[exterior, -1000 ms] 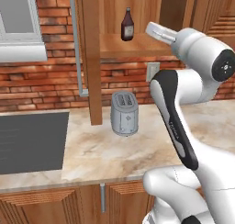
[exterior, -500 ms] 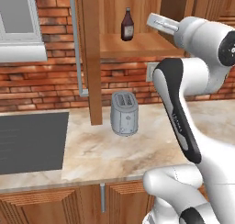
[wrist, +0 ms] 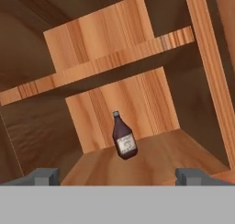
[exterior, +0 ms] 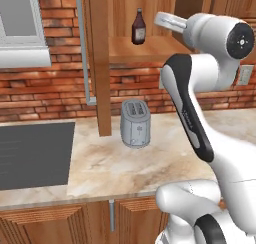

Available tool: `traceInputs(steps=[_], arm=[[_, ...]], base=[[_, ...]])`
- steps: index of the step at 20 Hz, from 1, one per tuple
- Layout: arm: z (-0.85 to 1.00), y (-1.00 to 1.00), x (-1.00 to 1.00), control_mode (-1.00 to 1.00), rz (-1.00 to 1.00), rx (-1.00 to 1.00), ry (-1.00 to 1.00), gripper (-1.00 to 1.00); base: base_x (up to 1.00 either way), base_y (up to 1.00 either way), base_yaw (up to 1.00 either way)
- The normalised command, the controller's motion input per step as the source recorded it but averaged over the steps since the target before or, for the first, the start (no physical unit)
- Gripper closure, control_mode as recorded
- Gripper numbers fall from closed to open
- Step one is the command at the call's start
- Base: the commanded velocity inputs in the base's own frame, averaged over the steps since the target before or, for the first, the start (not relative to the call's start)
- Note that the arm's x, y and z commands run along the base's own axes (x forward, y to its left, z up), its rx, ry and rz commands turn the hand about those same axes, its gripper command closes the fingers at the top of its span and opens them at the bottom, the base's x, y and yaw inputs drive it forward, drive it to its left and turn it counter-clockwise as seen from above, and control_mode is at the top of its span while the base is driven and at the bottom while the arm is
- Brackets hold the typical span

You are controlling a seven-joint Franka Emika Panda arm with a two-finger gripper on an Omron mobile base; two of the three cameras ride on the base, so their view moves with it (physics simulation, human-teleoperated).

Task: Collect the paprika, ketchup, and shaker from the cabinet and place them next to the stove.

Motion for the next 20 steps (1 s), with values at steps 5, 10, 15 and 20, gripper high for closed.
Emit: traceInputs(steps=[5, 10, 15, 20], arm=[[0.14, -0.06, 0.46, -1.0, 0.02, -0.03, 0.01, -1.0], [0.23, -0.1, 0.41, -1.0, 0.01, -0.03, 0.01, -1.0], [0.14, -0.07, 0.37, -1.0, 0.01, -0.1, 0.01, -1.0], [-0.11, -0.22, 0.31, -1.0, 0.03, -0.24, 0.01, -1.0]], base=[[0.0, 0.0, 0.0], [0.0, 0.0, 0.0], [0.0, 0.0, 0.0], [0.0, 0.0, 0.0]])
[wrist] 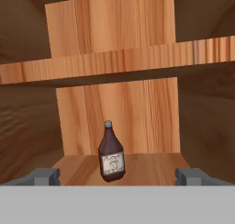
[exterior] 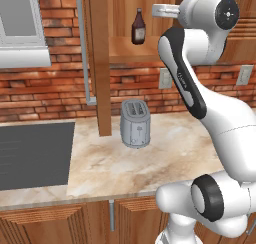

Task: Collect the paprika, ketchup, and shaker from the cabinet and place them next to the stove.

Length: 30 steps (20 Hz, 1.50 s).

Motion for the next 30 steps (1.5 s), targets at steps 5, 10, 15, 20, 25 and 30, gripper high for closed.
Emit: traceInputs(steps=[5, 10, 15, 20, 25, 30], arm=[[-0.11, 0.0, 0.24, -1.0, 0.01, -0.18, 0.01, -1.0], [0.0, 0.05, 0.25, -1.0, 0.0, -0.01, 0.0, -1.0], [-0.01, 0.04, 0.31, -1.0, 0.0, 0.0, 0.0, -1.0], [-0.11, 0.15, 0.32, -1.0, 0.0, 0.0, 0.0, -1.0], [-0.23, 0.16, 0.29, -1.0, 0.0, 0.0, 0.0, -1.0], [-0.23, 0.15, 0.26, -1.0, 0.0, 0.0, 0.0, -1.0]], base=[[0.0, 0.0, 0.0], [0.0, 0.0, 0.0], [0.0, 0.0, 0.0], [0.0, 0.0, 0.0], [0.0, 0.0, 0.0], [0.0, 0.0, 0.0]])
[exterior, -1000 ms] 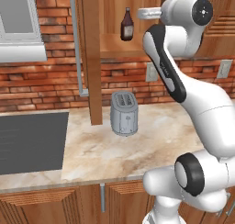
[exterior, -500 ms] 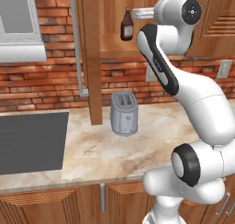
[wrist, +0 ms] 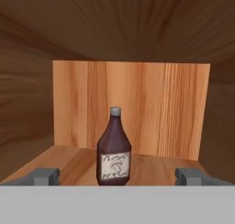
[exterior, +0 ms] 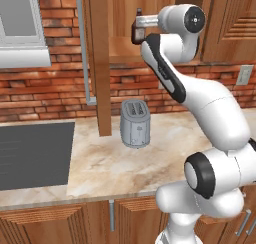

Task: Collect the paprika, ketchup, and shaker from the cabinet and place them next to the stove.

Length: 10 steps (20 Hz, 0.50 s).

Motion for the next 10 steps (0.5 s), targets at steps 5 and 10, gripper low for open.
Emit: traceInputs(steps=[5, 10], arm=[[-0.04, 0.01, 0.31, -1.0, 0.0, 0.02, 0.0, -1.0], [0.05, 0.0, 0.33, -1.0, 0.0, 0.02, 0.0, -1.0]], base=[[0.0, 0.0, 0.0], [0.0, 0.0, 0.0]])
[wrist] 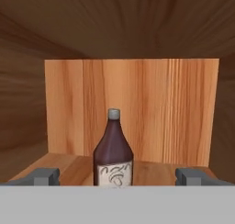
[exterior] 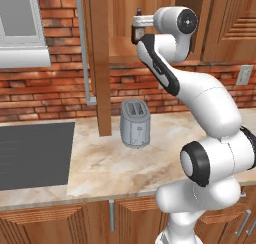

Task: Collect the paprika, ketchup, and shaker from the cabinet and place them next to the stove.

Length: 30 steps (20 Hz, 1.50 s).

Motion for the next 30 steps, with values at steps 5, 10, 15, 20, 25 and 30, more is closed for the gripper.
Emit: traceInputs(steps=[5, 10, 15, 20, 25, 30], arm=[[0.01, 0.08, 0.36, -1.0, 0.0, 0.0, 0.0, -1.0], [0.0, 0.19, 0.35, -1.0, 0.0, 0.0, 0.0, -1.0], [0.0, 0.18, 0.36, -1.0, 0.0, 0.0, 0.0, -1.0], [0.0, 0.01, 0.36, -1.0, 0.0, 0.0, 0.0, -1.0], [0.0, 0.0, 0.25, -1.0, 0.0, 0.0, 0.0, -1.0], [-0.01, -0.01, 0.18, -1.0, 0.0, 0.0, 0.0, -1.0]], base=[[0.0, 0.0, 0.0], [0.0, 0.0, 0.0], [0.0, 0.0, 0.0], [0.0, 0.0, 0.0], [0.0, 0.0, 0.0], [0.0, 0.0, 0.0]])
